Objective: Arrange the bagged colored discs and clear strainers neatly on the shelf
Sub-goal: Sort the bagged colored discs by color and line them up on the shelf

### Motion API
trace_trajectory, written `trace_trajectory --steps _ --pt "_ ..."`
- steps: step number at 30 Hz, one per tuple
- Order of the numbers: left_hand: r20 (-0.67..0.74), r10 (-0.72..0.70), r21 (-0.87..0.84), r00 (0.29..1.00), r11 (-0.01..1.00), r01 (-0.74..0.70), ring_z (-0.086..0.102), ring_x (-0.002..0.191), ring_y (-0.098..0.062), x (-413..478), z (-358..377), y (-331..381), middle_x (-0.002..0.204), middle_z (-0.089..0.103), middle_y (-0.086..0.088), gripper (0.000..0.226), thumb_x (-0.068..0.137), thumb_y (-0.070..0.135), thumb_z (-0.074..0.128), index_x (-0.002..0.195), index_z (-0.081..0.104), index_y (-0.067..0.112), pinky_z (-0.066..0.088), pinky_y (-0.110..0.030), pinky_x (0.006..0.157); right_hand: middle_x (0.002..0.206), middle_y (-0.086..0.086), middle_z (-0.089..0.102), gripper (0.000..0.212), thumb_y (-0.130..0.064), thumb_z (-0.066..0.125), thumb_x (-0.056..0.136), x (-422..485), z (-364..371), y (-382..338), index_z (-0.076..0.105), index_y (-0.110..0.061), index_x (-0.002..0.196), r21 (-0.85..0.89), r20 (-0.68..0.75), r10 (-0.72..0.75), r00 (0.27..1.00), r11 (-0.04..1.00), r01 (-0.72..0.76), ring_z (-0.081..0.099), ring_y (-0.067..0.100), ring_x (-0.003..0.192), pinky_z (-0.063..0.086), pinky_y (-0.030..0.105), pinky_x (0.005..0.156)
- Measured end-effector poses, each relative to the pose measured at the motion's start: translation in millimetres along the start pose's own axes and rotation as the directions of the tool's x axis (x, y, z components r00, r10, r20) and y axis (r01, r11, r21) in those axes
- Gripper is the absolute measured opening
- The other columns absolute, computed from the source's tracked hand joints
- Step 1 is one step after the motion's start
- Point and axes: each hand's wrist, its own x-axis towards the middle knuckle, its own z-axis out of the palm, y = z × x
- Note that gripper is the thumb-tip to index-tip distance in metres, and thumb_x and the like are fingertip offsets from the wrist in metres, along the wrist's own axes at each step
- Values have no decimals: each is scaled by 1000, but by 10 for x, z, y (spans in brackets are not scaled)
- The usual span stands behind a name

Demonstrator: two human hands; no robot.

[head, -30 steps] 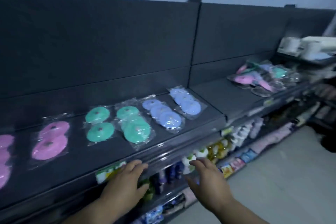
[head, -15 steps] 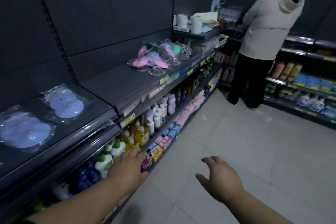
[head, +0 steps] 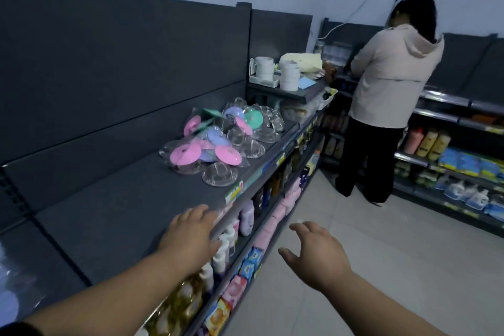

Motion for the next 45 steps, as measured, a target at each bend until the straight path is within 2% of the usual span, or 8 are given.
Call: trace_trajectory --steps 11,20,23,27,34,37,41,45 --pt "-178 -236 -126 955 968 215 23 140 -23 1778 -57 -408 153 26 -1 65 85 48 59 143 35 27 20 -37 114 138 -8 46 61 -64 47 86 2139 -53 -48 40 -33 138 82 -17 -188 982 979 189 48 18 123 44 33 97" --pt "-181 -746 -295 641 663 688 28 137 -33 2760 147 -644 156 20 -6 73 77 65 52 138 35 29 22 -49 111 131 -6 50 54 -57 54 85 3789 -124 260 47 -32 132 134 7 -491 871 864 486 49 18 120 44 32 97" --pt "-191 -765 -306 615 642 703 36 133 -28 2836 236 -652 148 33 -2 57 75 72 32 119 44 37 28 -47 108 132 -5 49 57 -59 54 84 4192 -129 217 46 -32 134 145 23 -563 826 819 555 49 19 120 42 31 100" --pt "-209 -778 -452 592 614 647 27 142 -19 2811 256 -688 155 30 -3 52 94 38 51 143 41 27 27 -34 113 131 -8 50 56 -58 56 83 4439 -62 20 49 -32 133 207 19 -667 745 732 649 49 17 120 41 30 101" --pt "-390 -776 -494 495 630 599 57 115 -28 2749 102 -726 133 57 -7 46 96 14 48 141 45 24 40 -26 96 141 -10 41 58 -52 63 83 4504 -12 -534 51 -27 134 425 4 -760 650 589 687 45 9 126 33 20 105" --pt "-548 -494 -360 675 868 343 55 117 -14 2795 -65 -616 130 51 12 45 88 20 50 133 53 25 29 -10 104 120 -4 63 47 -54 56 87 4413 -179 -848 61 -21 120 674 59 -688 723 562 479 59 10 105 46 26 96" --pt "-367 -321 -331 873 922 200 42 133 -10 2895 -22 -571 146 43 10 55 86 37 46 141 43 29 35 -36 110 86 16 70 42 -42 50 96 4409 -351 -1182 70 -5 94 839 538 -605 587 317 -442 67 25 72 54 39 80" --pt "-221 -327 -437 919 876 206 13 141 2 2850 -82 -604 149 18 24 94 60 91 43 140 31 43 14 -28 118 73 15 62 19 0 53 89 4469 -320 -1189 66 4 102 813 574 -550 607 292 -504 56 20 52 49 27 50"
